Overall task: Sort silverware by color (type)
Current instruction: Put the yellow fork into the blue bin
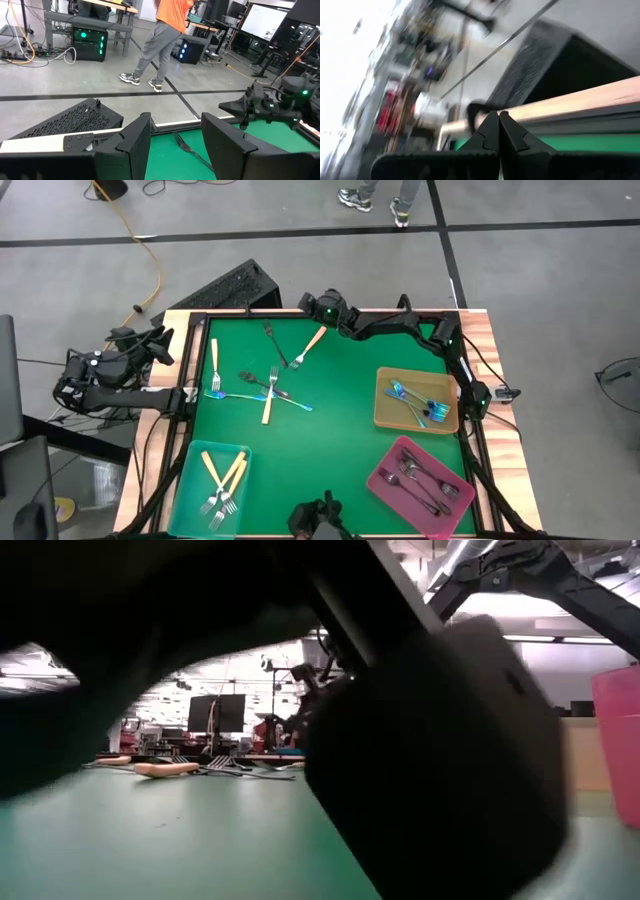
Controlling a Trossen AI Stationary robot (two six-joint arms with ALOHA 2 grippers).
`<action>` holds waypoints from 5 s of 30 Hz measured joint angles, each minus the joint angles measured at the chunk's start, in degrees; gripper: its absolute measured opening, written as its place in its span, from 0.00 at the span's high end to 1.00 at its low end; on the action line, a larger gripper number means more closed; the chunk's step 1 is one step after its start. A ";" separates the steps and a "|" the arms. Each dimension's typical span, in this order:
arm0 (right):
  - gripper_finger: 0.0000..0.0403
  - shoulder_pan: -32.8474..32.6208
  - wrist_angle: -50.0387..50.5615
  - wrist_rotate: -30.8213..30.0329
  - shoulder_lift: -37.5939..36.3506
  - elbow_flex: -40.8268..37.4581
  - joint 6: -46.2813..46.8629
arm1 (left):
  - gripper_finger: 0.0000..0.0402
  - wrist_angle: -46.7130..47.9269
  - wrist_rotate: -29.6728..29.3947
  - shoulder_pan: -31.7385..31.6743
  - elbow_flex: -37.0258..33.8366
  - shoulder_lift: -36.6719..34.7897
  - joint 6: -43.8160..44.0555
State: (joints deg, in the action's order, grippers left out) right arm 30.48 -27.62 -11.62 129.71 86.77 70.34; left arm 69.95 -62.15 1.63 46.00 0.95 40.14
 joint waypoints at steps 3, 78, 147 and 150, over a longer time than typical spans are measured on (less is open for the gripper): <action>0.96 -0.29 0.90 -4.71 0.70 -0.07 3.35 | 0.61 0.00 0.00 0.02 0.00 0.00 0.00; 0.96 0.10 63.80 3.67 -42.59 3.03 -65.46 | 0.76 -30.79 6.58 -2.14 2.57 30.14 -13.52; 0.93 -12.49 76.02 -0.25 -51.72 1.93 -71.74 | 1.00 -22.79 79.59 -21.47 43.50 100.50 -27.26; 0.90 -13.00 72.42 0.26 -51.72 -3.04 -71.93 | 1.00 -20.64 75.86 -16.61 43.50 93.73 -26.49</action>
State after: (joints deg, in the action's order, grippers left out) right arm 17.48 44.80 -11.37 77.99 83.73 -1.58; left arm 49.31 13.71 -14.98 89.49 94.68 13.65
